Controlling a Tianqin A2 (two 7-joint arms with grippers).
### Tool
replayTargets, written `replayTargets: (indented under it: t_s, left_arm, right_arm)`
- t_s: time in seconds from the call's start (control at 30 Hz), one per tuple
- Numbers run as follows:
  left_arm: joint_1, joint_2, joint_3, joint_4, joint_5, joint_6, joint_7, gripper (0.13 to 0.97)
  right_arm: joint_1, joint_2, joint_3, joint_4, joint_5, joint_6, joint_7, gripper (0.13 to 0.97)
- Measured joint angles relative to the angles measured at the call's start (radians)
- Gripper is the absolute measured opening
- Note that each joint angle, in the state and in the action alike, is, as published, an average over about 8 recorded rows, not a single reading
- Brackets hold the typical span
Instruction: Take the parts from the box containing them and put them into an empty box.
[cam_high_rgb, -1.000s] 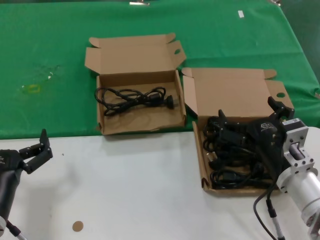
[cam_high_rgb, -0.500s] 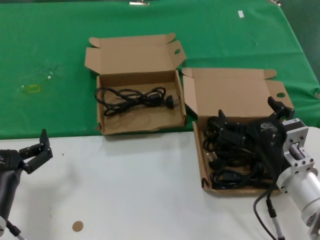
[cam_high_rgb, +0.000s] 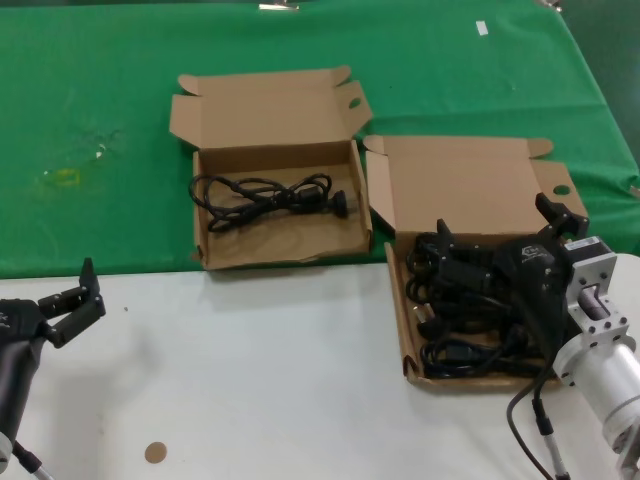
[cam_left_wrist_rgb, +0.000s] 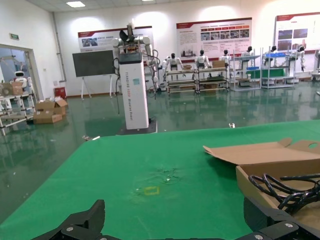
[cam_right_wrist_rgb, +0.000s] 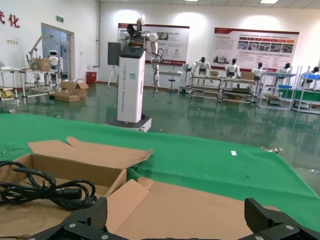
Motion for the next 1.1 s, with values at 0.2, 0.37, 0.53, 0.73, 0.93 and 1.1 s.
replayTargets:
  t_s: [0.2,0.37,0.53,0.73,0.93,1.1]
  left_arm:
    - [0.000,0.000,0.000,0.000,0.000,0.000,0.000,0.966]
    - [0.000,0.000,0.000,0.000,0.000,0.000,0.000,0.966]
    - [0.000,0.000,0.000,0.000,0.000,0.000,0.000,0.966]
    - [0.000,0.000,0.000,0.000,0.000,0.000,0.000,0.966]
    - [0.000,0.000,0.000,0.000,0.000,0.000,0.000,0.966]
    - [0.000,0.000,0.000,0.000,0.000,0.000,0.000,0.966]
  right_arm:
    - [0.000,0.000,0.000,0.000,0.000,0.000,0.000,0.966]
    - [0.000,0.000,0.000,0.000,0.000,0.000,0.000,0.966]
    - [0.000,0.000,0.000,0.000,0.000,0.000,0.000,0.966]
    - [0.000,0.000,0.000,0.000,0.000,0.000,0.000,0.966]
    - [0.000,0.000,0.000,0.000,0.000,0.000,0.000,0.966]
    - [0.000,0.000,0.000,0.000,0.000,0.000,0.000,0.966]
